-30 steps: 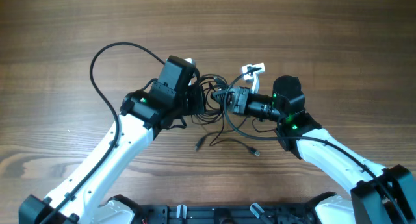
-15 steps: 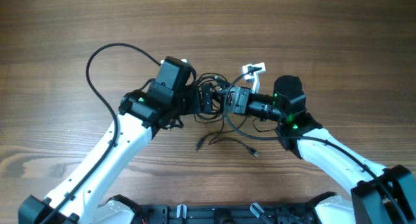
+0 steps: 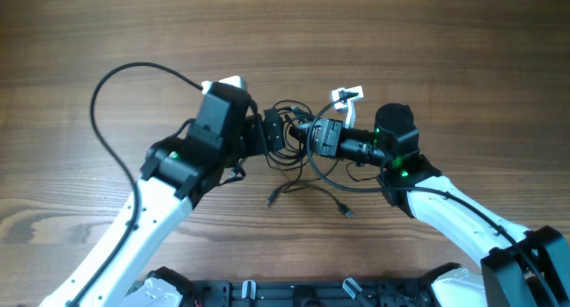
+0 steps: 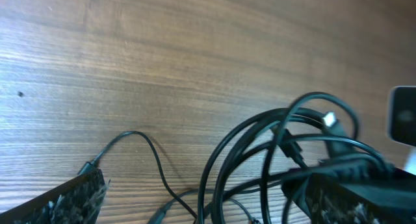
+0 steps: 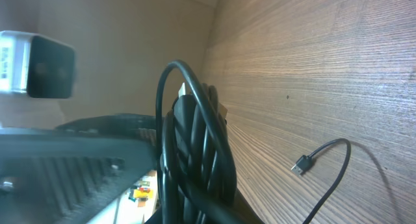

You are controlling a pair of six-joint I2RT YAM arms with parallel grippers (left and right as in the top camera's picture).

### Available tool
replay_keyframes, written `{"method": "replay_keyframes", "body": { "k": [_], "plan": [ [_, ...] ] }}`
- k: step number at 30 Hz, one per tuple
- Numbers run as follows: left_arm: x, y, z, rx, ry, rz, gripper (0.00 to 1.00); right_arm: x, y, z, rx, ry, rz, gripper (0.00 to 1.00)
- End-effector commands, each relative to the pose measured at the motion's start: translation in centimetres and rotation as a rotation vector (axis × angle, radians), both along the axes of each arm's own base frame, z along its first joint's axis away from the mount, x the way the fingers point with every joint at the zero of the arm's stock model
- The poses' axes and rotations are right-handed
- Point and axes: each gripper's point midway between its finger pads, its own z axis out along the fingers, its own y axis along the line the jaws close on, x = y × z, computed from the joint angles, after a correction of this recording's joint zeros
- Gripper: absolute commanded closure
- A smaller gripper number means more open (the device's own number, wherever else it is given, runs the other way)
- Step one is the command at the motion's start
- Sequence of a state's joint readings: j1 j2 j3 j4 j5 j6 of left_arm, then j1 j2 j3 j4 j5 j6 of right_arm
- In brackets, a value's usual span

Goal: Untangle cables

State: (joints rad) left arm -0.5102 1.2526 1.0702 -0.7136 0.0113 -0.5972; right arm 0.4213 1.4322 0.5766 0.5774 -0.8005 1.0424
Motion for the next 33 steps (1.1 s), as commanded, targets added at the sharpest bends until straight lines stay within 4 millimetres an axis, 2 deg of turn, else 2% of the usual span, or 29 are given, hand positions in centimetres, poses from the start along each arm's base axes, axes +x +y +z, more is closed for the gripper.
{"method": "replay_keyframes", "body": {
  "k": [1,4,9,13,17,21,25,29,33],
  "plan": [
    [0.0,-0.9,-2.0,0.03,0.049,-0.006,0.0,0.0,0.4,1.6,0.015,-0.057,0.019,0.85],
    [0.0,-1.7,-3.1,0.045,0.071,-0.027,0.0,0.0,0.4,1.6,0.015,-0.057,0.019,0.85],
    [-0.1,-1.9,-4.2,0.057,0.105,-0.033,0.0,0.0,0.3,1.6,0.015,-0.057,0.018,0.85],
    [-0.2,-2.1,-4.2,0.046,0.114,-0.043,0.0,0.0,0.3,1.6,0.014,-0.058,0.018,0.85],
    [-1.3,-3.2,-4.3,-0.008,0.159,-0.097,0.0,0.0,0.3,1.6,0.014,-0.059,0.018,0.85],
    [-2.2,-2.7,-4.8,0.005,0.208,-0.096,0.0,0.0,0.3,1.5,0.013,-0.059,0.018,0.85],
    [-2.9,-3.0,-4.3,-0.093,0.269,-0.119,0.0,0.0,0.3,1.5,0.013,-0.06,0.015,0.85],
    [-3.1,-3.2,-4.2,-0.131,0.289,-0.132,0.0,0.0,0.3,1.5,0.014,-0.057,0.015,0.85],
    [-3.0,-3.0,-4.9,-0.112,0.294,-0.12,0.0,-0.1,0.4,1.6,0.02,-0.048,0.024,0.86]
  ]
}}
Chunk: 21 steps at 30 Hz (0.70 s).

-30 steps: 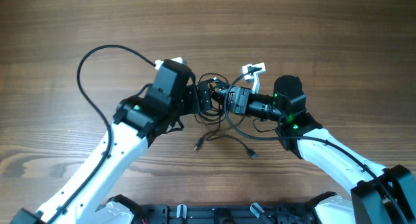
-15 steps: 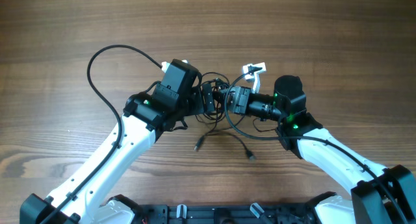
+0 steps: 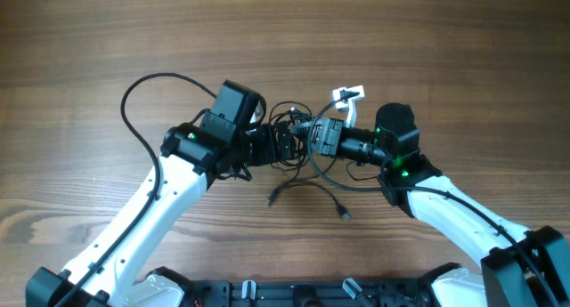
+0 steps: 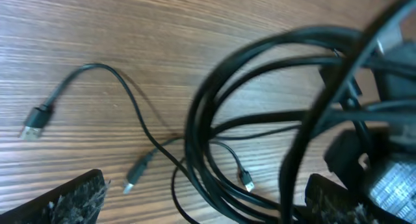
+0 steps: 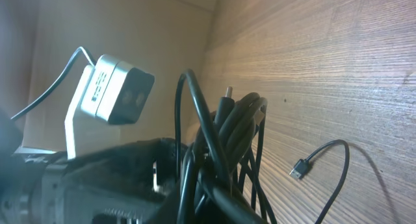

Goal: Untangle cables

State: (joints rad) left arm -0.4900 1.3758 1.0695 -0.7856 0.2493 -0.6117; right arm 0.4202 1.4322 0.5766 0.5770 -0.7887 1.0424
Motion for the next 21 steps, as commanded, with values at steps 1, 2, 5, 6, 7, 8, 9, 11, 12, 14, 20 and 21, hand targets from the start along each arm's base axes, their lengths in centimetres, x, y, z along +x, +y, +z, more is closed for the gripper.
{"method": "replay_keyframes", "body": {
  "k": [1,2,5,6,7,8,9,11,12,14,20,21],
  "plan": [
    [-0.3,-0.4,-0.8,-0.016,0.023,-0.016,0.0,-0.6,0.6,1.7,0.032,-0.027,0.046,0.86],
    [-0.3,-0.4,-1.1,-0.008,0.028,-0.013,0.0,-0.8,0.7,1.8,0.044,-0.007,0.057,0.87],
    [-0.2,-0.4,-1.9,0.002,0.047,-0.012,0.0,-1.6,0.9,2.1,0.072,0.036,0.099,0.89],
    [-0.1,-0.5,-2.1,0.001,0.046,-0.012,0.0,-1.9,1.0,2.3,0.084,0.052,0.115,0.9],
    [0.0,-0.5,-2.3,0.002,0.048,-0.013,0.0,-2.1,1.1,2.5,0.096,0.066,0.128,0.91],
    [0.1,-0.6,-2.6,0.005,0.054,-0.012,0.0,-2.3,1.2,2.8,0.11,0.078,0.14,0.92],
    [0.1,-0.6,-2.8,0.008,0.059,-0.012,0.0,-2.5,1.2,3.1,0.123,0.086,0.153,0.92],
    [0.2,-0.6,-3.0,0.009,0.062,-0.012,0.04,-2.7,0.9,3.7,0.151,0.114,0.169,0.93],
    [0.3,-0.6,-2.9,0.008,0.059,-0.012,0.12,-2.6,0.8,3.7,0.156,0.13,0.167,0.93],
    [0.5,-0.8,-2.8,0.003,0.049,-0.013,0.27,-2.5,0.6,3.7,0.163,0.154,0.164,0.93],
    [1.2,-1.1,-2.4,-0.016,0.014,-0.013,0.73,-2.5,0.5,3.7,0.17,0.181,0.161,0.92],
    [1.2,-1.1,-2.4,-0.015,0.015,-0.013,0.83,-2.5,0.5,3.7,0.169,0.18,0.161,0.89]
  ]
}}
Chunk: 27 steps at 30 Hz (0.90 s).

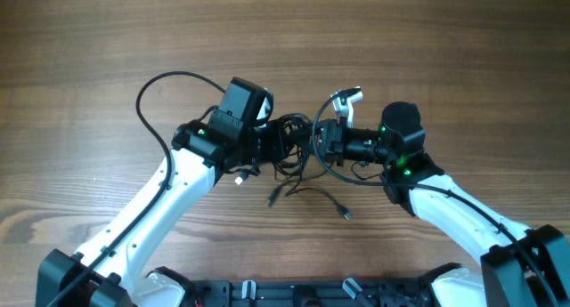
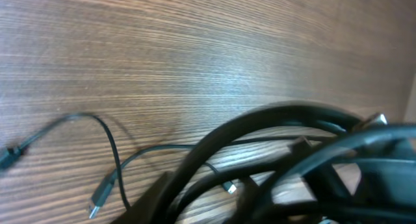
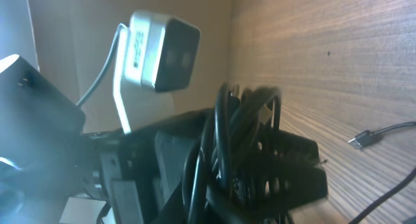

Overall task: Untangle cables
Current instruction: 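Open the right gripper and draw it rightward away from the bundle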

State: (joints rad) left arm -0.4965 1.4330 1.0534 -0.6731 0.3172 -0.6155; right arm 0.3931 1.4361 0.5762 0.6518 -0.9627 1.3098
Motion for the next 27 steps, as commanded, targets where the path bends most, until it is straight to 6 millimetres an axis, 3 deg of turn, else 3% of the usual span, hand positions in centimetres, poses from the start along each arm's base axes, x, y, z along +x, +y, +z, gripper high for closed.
{"method": "replay_keyframes", "body": {
  "k": [1,3,5,6,8,9,12,15,18,20,21,23,24,27],
  "plan": [
    [0.0,1.1,-1.7,0.063,0.023,0.019,0.96,-0.8,0.3,2.0,0.039,-0.029,0.055,0.81],
    [-0.1,1.4,-1.8,0.077,0.021,0.0,0.96,-0.7,0.3,1.9,0.036,-0.036,0.053,0.68],
    [-0.1,2.4,-1.9,0.097,0.023,-0.003,0.96,-0.7,0.2,1.8,0.023,-0.092,0.059,0.45],
    [0.0,3.0,-1.7,0.102,0.02,0.004,0.96,-0.7,0.2,1.7,0.012,-0.12,0.063,0.38],
    [0.7,4.9,-1.2,0.102,0.017,0.062,0.96,-0.9,0.2,0.7,-0.031,-0.182,0.077,0.08],
    [1.0,5.7,-0.7,0.097,0.007,0.09,0.96,-1.0,0.1,0.0,-0.056,-0.189,0.08,0.0],
    [2.0,8.5,1.8,0.063,-0.062,0.183,0.96,-0.8,-0.6,-3.3,-0.182,-0.182,0.054,0.0],
    [2.0,9.3,4.0,0.047,-0.139,0.193,0.96,-0.8,-0.8,-4.1,-0.215,-0.196,0.052,0.0],
    [1.5,9.6,5.9,0.046,-0.214,0.175,0.96,-0.9,-0.2,-1.8,-0.144,-0.315,0.089,0.0],
    [1.2,10.1,6.6,0.061,-0.239,0.191,0.96,-1.3,0.3,1.5,-0.05,-0.483,0.129,0.01],
    [1.1,10.3,6.9,0.066,-0.247,0.199,0.96,-1.5,0.4,3.0,-0.012,-0.563,0.14,0.05],
    [1.0,10.4,7.2,0.064,-0.259,0.203,0.96,-1.6,0.5,5.0,0.039,-0.642,0.133,0.23],
    [1.1,10.4,7.3,0.056,-0.257,0.215,0.96,-1.6,0.5,5.7,0.053,-0.679,0.128,0.38],
    [1.4,10.4,7.5,0.03,-0.245,0.263,0.96,-1.9,0.9,5.6,0.052,-0.677,0.133,0.66]
  ]
}}
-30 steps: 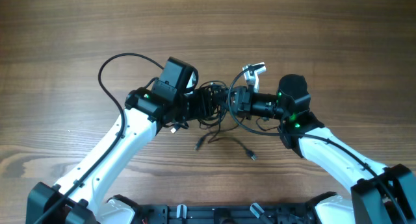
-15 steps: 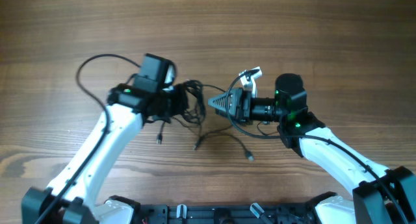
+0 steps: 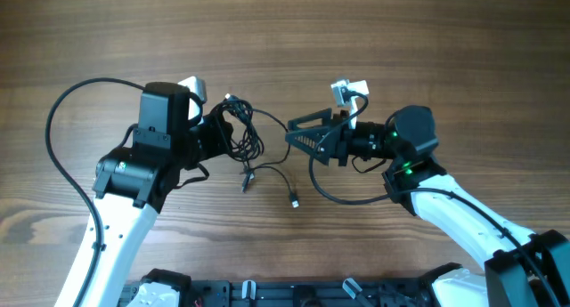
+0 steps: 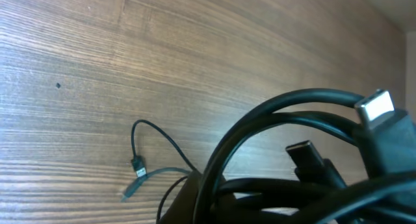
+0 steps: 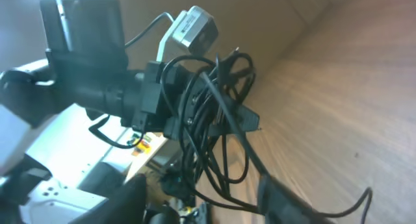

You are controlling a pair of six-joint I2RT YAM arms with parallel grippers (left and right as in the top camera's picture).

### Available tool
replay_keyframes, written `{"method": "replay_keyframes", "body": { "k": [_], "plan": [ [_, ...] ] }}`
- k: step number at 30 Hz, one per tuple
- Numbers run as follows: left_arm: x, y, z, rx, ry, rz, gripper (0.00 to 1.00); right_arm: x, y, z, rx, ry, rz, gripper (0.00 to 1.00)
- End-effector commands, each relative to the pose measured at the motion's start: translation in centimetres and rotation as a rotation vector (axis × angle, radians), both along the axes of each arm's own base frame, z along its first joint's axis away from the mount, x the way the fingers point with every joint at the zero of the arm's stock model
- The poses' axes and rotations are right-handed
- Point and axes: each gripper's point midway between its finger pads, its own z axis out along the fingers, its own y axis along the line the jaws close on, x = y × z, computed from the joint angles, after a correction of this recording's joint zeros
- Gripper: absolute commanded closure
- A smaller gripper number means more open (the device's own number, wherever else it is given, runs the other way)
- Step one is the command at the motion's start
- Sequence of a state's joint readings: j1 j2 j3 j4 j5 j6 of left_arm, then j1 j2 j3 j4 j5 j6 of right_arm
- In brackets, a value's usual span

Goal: Untangle cables

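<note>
A tangled bundle of black cables (image 3: 237, 129) hangs from my left gripper (image 3: 219, 133), which is shut on it at the table's left centre. In the left wrist view the bundle (image 4: 312, 152) fills the lower right and hides the fingers. Two loose plug ends (image 3: 247, 180) (image 3: 294, 201) trail onto the wood below it. My right gripper (image 3: 297, 138) stands open to the right of the bundle, apart from it. In the right wrist view its gripper (image 5: 203, 188) is spread wide, with the bundle (image 5: 208, 100) beyond. One strand (image 5: 292, 185) runs back past the right finger.
A black cable loop (image 3: 343, 196) lies on the wooden table (image 3: 285, 40) under my right arm. The left arm's own cable (image 3: 55, 120) arcs out to the left. Small plugs (image 4: 138, 165) rest on the wood.
My left gripper has moved left with the bundle. My right gripper, which was in the bundle, is now open and apart from it. The loose plug ends have shifted left.
Both grippers met at the cable bundle in the table's centre. They stayed together there while the left arm changed its pose, and the bundle stood slightly further left. Now the bundle is with the left gripper alone and the right is open.
</note>
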State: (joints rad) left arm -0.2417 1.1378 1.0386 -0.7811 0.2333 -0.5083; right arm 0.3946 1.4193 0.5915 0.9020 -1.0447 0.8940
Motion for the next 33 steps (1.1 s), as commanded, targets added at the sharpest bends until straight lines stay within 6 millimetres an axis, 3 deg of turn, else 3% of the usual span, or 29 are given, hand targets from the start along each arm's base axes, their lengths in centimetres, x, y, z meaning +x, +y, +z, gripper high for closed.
{"method": "replay_keyframes", "body": {
  "k": [1,6,11,14,18,21,23,26,29,31,33],
  "plan": [
    [0.4,0.3,0.7,-0.026,-0.017,0.05,0.96,-1.1,0.8,0.2,0.001,-0.01,0.046,0.7],
    [0.6,0.1,0.9,-0.048,-0.015,0.072,0.96,-1.2,2.6,0.2,-0.002,-0.051,0.0,0.56],
    [-0.1,-1.7,0.9,-0.049,-0.015,0.009,0.96,1.5,3.1,-1.9,-0.06,0.043,-0.21,0.49],
    [-0.4,-3.2,1.2,-0.057,-0.033,-0.036,0.96,2.8,2.6,-3.3,-0.114,0.057,-0.303,0.45],
    [-0.8,-7.0,3.1,-0.124,-0.111,-0.159,0.96,4.5,1.1,-6.8,-0.231,0.151,-0.44,0.44],
    [-1.1,-8.4,3.8,-0.134,-0.145,-0.207,0.96,5.9,-1.5,-10.2,-0.352,0.238,-0.591,0.44],
    [-1.4,-7.9,3.7,-0.126,-0.139,-0.202,0.96,6.4,-2.7,-11.0,-0.37,0.288,-0.621,0.43],
    [-1.7,-5.7,4.6,-0.112,-0.163,-0.162,0.96,7.5,-6.2,-12.8,-0.401,0.404,-0.691,0.43],
    [-1.6,-3.3,6.7,-0.126,-0.233,-0.092,0.96,8.1,-9.0,-13.9,-0.416,0.475,-0.733,0.43],
    [-1.9,-0.9,9.4,-0.143,-0.329,-0.024,0.96,8.3,-11.5,-14.9,-0.423,0.553,-0.761,0.43],
    [-2.3,-0.1,10.5,-0.149,-0.372,-0.001,0.96,8.1,-12.0,-15.1,-0.417,0.581,-0.747,0.41]
  ]
}}
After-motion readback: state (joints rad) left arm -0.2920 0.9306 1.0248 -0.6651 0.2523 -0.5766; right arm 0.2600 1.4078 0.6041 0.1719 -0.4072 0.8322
